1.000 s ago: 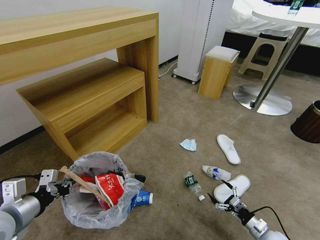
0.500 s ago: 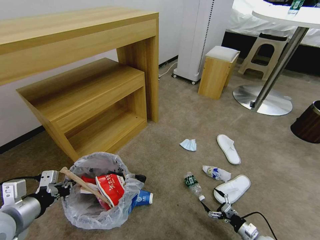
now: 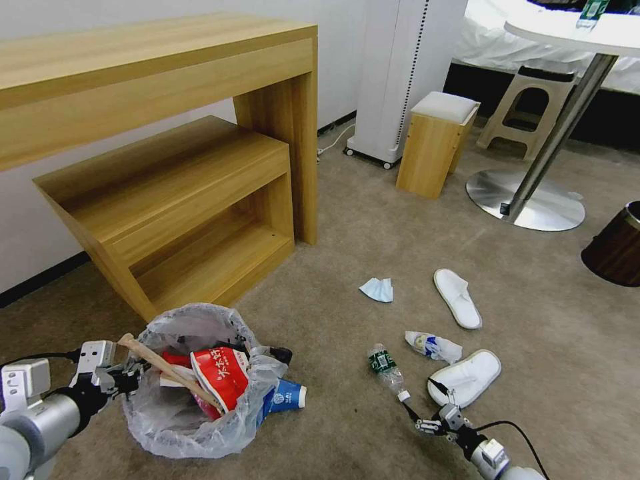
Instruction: Pick up the trash bin and place the garbage on the floor into it.
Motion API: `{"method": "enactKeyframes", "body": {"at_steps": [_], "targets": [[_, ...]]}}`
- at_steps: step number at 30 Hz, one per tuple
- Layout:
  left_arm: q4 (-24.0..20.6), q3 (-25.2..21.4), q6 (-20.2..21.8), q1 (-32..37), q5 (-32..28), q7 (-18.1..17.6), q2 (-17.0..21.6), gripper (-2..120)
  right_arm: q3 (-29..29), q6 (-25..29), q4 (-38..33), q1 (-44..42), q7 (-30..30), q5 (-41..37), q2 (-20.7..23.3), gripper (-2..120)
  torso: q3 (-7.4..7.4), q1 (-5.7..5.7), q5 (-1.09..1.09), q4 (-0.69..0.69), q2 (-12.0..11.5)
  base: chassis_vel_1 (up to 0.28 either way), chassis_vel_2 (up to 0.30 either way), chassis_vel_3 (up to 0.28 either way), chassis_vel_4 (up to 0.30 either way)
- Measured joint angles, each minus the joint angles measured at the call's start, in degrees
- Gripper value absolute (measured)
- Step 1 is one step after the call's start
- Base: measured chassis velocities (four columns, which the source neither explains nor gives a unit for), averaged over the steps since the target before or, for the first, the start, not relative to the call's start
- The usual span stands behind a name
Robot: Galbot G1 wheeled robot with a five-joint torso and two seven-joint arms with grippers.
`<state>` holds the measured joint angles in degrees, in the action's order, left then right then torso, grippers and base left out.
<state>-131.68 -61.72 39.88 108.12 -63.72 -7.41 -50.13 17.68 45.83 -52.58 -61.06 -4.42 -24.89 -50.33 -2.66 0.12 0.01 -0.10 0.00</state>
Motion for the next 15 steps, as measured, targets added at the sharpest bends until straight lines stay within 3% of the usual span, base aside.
{"method": "enactKeyframes", "body": {"at_steps": [15], "targets": [[0.0,0.2,-0.2,-0.1,-0.1,0.1,0.2,0,2.8,0.3,2.3,2.5,-3.5,-2.3,-1.2,100,0.0,0.0,-0.01,0.0,0.0,0.0,0.0,0.0,0.0]]}}
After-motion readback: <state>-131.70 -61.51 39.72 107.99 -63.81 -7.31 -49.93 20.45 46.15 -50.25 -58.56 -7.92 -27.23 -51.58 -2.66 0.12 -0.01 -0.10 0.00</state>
